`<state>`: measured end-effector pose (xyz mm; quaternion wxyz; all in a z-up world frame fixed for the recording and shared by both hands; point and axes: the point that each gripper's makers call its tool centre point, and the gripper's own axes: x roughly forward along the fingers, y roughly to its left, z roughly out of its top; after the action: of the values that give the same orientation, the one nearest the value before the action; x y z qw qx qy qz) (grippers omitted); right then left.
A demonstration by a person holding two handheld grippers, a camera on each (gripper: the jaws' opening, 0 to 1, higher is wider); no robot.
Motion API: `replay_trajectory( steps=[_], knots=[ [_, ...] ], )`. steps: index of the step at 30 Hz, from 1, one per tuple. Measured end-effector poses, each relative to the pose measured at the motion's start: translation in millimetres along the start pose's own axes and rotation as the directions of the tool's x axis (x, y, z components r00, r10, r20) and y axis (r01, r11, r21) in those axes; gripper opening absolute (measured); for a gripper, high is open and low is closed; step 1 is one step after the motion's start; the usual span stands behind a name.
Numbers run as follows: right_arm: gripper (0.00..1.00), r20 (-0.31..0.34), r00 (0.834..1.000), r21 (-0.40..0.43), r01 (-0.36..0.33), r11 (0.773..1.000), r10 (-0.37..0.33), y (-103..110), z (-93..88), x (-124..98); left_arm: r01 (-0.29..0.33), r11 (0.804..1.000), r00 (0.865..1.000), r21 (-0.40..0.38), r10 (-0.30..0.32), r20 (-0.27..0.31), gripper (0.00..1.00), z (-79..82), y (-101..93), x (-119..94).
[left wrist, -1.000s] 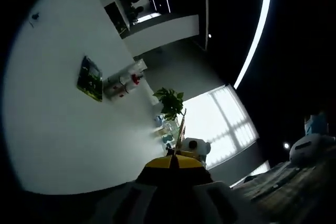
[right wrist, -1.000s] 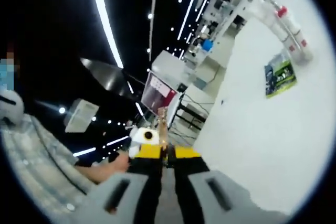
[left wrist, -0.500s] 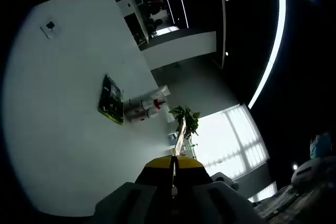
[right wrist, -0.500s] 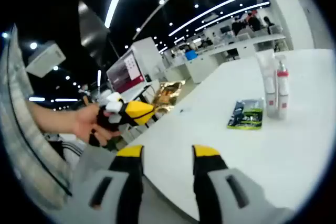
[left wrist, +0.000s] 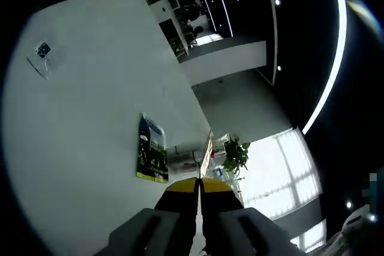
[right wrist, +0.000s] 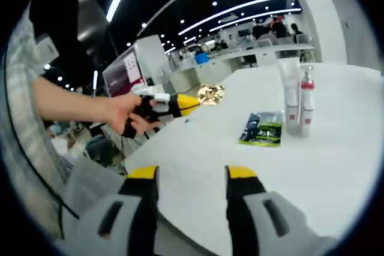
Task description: Arrange the skincare products in the storage area until every visible bottle or jar stands upright without overlapping.
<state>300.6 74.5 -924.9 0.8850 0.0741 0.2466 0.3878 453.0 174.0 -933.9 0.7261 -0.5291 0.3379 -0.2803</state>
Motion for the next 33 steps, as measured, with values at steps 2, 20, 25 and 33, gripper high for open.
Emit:
replay_trajectory(
  steps=[2, 20, 25, 33],
  knots=[
    [0.42, -0.014, 1.000, -0.029, 0.016, 0.999, -0.017, -1.3, -2.5, 0.8, -0.008, 1.000, 1.000, -0.001, 0.008, -0.001, 0.00, 7.4, 5.5, 8.4],
    [0.41, -0.084, 0.994, -0.073, 0.062, 0.995, -0.068, -9.6, -16.6, 6.5, -0.149, 0.988, 0.989, -0.038, 0.148, -0.028, 0.00, 57.1, 80.2, 70.0],
    [0.41, -0.095, 0.993, -0.074, 0.060, 0.995, -0.067, -9.3, -18.8, 7.8, -0.174, 0.983, 0.984, -0.059, 0.173, -0.034, 0.00, 58.2, 94.5, 79.9],
    [0.41, -0.106, 0.992, -0.088, 0.059, 0.994, -0.068, -9.0, -20.6, 9.1, -0.269, 0.959, 0.963, -0.090, 0.266, -0.050, 0.01, 52.4, 118.5, 80.0]
  ],
)
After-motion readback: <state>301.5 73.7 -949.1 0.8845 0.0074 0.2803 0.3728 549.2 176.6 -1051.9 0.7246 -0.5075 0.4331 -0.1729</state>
